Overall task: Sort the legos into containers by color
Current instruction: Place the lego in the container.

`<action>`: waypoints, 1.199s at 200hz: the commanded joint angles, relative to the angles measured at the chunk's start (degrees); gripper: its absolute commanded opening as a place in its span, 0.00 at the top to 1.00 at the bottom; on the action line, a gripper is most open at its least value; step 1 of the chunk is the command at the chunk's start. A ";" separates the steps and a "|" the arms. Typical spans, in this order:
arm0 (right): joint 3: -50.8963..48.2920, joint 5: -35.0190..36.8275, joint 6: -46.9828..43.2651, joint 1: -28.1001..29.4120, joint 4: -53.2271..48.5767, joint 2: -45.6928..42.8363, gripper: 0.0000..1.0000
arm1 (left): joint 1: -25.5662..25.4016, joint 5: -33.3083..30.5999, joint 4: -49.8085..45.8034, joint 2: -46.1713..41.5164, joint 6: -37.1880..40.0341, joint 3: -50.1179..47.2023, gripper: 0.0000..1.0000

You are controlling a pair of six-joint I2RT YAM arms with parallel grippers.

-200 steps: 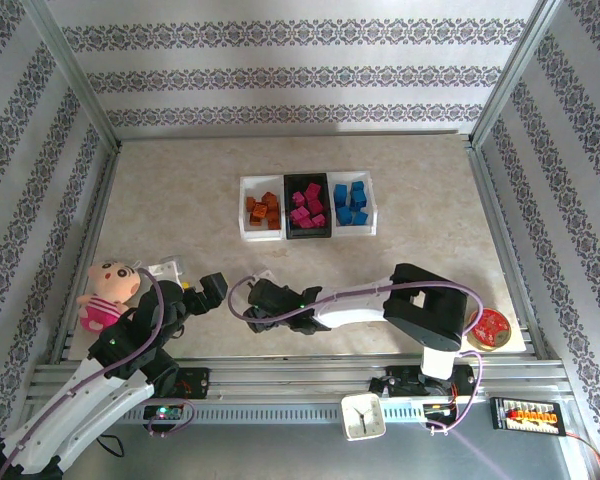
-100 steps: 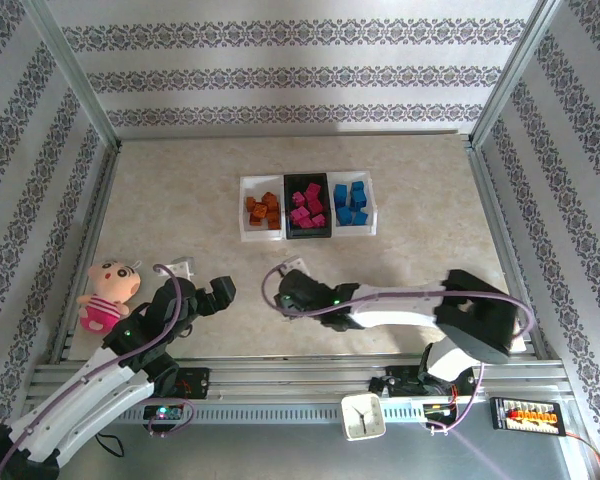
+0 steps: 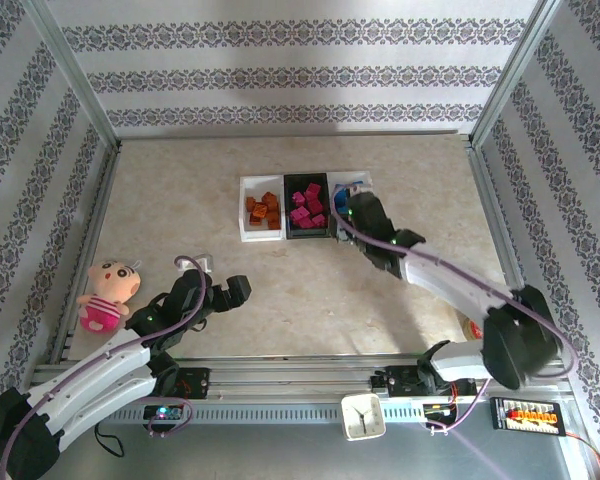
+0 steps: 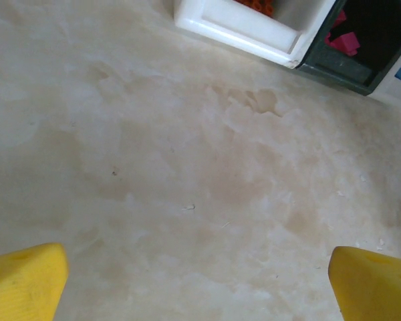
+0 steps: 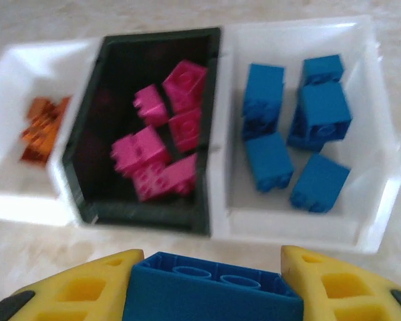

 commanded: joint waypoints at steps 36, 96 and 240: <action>16.16 -0.13 -2.39 -6.49 -8.12 18.11 0.64 | 0.15 -0.33 0.06 -2.66 -1.09 0.15 0.00; 20.96 0.45 -0.49 -8.66 -10.73 25.88 0.42 | 0.12 -1.39 -2.24 -4.79 -0.41 1.27 0.00; -10.04 8.06 -4.45 -2.88 6.12 -17.51 0.02 | 0.76 -22.48 14.13 9.33 20.16 10.96 0.00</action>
